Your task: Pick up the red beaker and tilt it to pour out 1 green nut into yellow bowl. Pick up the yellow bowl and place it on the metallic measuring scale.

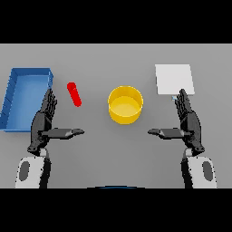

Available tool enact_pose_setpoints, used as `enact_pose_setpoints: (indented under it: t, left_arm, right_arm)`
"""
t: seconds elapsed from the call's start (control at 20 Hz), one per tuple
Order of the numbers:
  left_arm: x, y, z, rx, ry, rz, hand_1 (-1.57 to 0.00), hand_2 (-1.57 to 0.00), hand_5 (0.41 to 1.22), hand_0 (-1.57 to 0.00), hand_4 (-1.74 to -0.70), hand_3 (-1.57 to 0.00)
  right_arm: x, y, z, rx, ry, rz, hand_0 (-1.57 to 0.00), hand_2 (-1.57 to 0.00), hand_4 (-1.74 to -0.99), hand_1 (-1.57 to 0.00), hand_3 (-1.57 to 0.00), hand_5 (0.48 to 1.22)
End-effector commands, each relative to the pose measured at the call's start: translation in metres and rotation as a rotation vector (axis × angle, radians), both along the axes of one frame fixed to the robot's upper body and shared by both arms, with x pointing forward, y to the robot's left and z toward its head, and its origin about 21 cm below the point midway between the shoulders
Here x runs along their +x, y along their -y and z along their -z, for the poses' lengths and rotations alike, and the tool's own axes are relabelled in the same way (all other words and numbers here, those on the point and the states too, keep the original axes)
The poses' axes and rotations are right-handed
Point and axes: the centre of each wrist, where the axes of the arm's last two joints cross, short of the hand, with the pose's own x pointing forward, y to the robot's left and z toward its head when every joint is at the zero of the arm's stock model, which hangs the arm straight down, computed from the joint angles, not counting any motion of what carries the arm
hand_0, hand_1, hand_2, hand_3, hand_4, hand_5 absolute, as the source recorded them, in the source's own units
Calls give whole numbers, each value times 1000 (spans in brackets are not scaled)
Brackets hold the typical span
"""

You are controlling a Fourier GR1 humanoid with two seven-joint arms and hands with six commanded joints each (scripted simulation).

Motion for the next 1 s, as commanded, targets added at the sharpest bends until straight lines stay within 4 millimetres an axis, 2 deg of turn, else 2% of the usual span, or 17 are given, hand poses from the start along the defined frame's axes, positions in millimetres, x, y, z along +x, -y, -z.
enact_pose_setpoints:
  t: [0.0, 0.25, 0.35, 0.55, 0.65, 0.8, 0.95]
  left_arm:
    - [0, -2, 0, 0, 0, -2, 1, 1, 599, 1, -1151, 1]
    - [1, -15, 1, 1, -12, -4, 1, 1, 599, 1, -1151, 1]
    - [-16, -21, -6, 101, 27, 41, 1, 1, 599, 1, -1156, 1]
    - [-24, -16, -16, 162, 13, 76, 1, 1, 600, 1, -1163, 1]
    - [-20, -16, -17, 181, 2, 74, 1, 1, 603, 1, -1164, 1]
    - [-17, -12, -7, 203, -12, 93, 1, 1, 604, 1, -1163, 1]
    - [2, -8, 1, 212, -10, 115, 1, 1, 615, 1, -1208, 1]
  right_arm:
    - [1, 0, 0, 0, -1, 1, 1, 1, -1167, 1, 1, 599]
    - [6, 0, -1, 0, -5, 6, 1, 1, -1167, 1, 1, 599]
    - [-8, 0, -4, -245, 114, -2, 1, 1, -1163, 1, 1, 595]
    - [-18, -4, -8, -353, 120, -8, 1, 1, -1162, 1, 1, 591]
    - [-19, -2, -10, -333, 120, 2, 1, 1, -1183, 1, 1, 596]
    - [-22, -4, -9, -295, 109, -18, 1, 1, -1212, 1, 1, 607]
    - [-22, -1, -8, -306, 121, -30, 1, 1, -1236, 1, 1, 623]
